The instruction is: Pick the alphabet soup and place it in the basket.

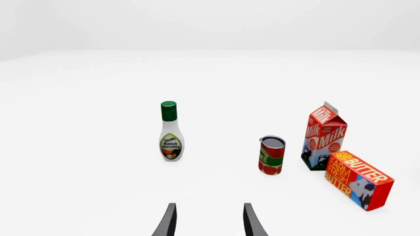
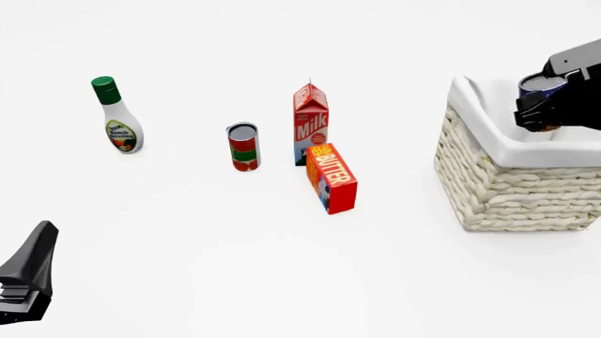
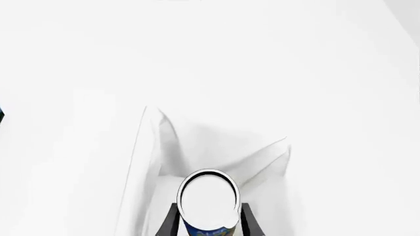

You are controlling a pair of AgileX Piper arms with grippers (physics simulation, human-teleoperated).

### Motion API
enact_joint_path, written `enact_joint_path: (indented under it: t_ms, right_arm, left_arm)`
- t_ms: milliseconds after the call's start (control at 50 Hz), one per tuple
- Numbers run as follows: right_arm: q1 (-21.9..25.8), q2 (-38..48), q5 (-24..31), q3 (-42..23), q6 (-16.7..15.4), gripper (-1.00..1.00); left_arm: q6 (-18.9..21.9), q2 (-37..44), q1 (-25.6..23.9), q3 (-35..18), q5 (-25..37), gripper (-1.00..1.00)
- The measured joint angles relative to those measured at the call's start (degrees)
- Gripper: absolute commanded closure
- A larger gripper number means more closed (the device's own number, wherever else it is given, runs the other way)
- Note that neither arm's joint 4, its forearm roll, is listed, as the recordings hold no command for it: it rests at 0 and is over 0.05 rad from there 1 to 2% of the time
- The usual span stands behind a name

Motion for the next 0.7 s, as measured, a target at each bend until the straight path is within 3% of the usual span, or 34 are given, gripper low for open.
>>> enact_joint_path:
  t_ms: [700]
  right_arm:
    - [0.0,-3.0,1.6,-1.3,1.6,-1.0]
  left_arm:
    - [0.0,0.0,0.0,0.0,0.0,-1.0]
